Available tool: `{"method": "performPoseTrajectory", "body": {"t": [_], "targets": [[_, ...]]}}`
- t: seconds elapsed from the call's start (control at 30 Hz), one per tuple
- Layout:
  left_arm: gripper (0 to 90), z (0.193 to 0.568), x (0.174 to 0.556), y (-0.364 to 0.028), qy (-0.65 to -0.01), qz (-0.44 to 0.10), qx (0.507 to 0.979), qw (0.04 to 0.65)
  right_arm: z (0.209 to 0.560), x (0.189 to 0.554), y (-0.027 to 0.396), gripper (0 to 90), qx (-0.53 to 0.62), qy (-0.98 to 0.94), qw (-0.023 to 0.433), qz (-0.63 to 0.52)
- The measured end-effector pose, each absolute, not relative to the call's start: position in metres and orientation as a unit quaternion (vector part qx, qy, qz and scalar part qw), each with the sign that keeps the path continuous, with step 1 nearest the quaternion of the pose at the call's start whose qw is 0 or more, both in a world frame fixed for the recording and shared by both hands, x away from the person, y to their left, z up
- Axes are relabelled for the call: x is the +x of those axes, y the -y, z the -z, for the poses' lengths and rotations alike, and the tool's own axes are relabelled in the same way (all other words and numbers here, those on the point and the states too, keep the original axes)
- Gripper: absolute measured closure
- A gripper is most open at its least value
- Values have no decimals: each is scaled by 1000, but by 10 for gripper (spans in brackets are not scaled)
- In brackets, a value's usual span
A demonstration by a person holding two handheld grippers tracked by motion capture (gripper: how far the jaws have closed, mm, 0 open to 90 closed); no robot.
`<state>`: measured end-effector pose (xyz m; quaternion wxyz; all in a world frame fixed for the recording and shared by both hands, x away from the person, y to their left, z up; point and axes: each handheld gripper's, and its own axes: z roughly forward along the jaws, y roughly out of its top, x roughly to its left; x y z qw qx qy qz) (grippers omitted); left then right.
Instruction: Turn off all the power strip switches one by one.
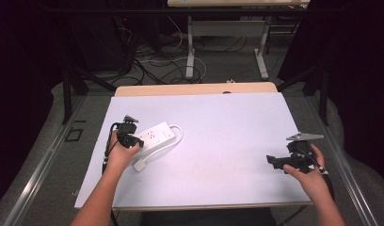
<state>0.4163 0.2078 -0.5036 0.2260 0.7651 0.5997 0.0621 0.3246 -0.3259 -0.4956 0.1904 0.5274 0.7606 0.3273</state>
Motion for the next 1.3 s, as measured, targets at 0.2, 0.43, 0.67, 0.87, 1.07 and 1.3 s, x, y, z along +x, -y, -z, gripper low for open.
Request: {"method": "performPoseTrajectory", "body": {"t": [0.2, 0.43, 0.67, 0.87, 1.07, 1.3], "targets": [[900, 506, 416, -209, -602, -61, 764, 224, 496, 325, 326, 21, 526, -761, 191, -327], [900, 509, 415, -209, -604, -60, 762, 226, 496, 325, 326, 21, 528, -761, 190, -326], [900, 509, 414, -209, -605, -62, 760, 231, 496, 325, 327, 21, 524, -762, 192, -328], [900, 510, 413, -209, -602, -61, 761, 233, 496, 325, 327, 21, 525, -762, 194, -327], [900, 511, 411, -210, -604, -62, 761, 228, 496, 324, 327, 21, 525, -761, 193, -327], [900, 512, 411, -210, -604, -64, 761, 229, 496, 325, 325, 21, 527, -761, 191, -326]]}}
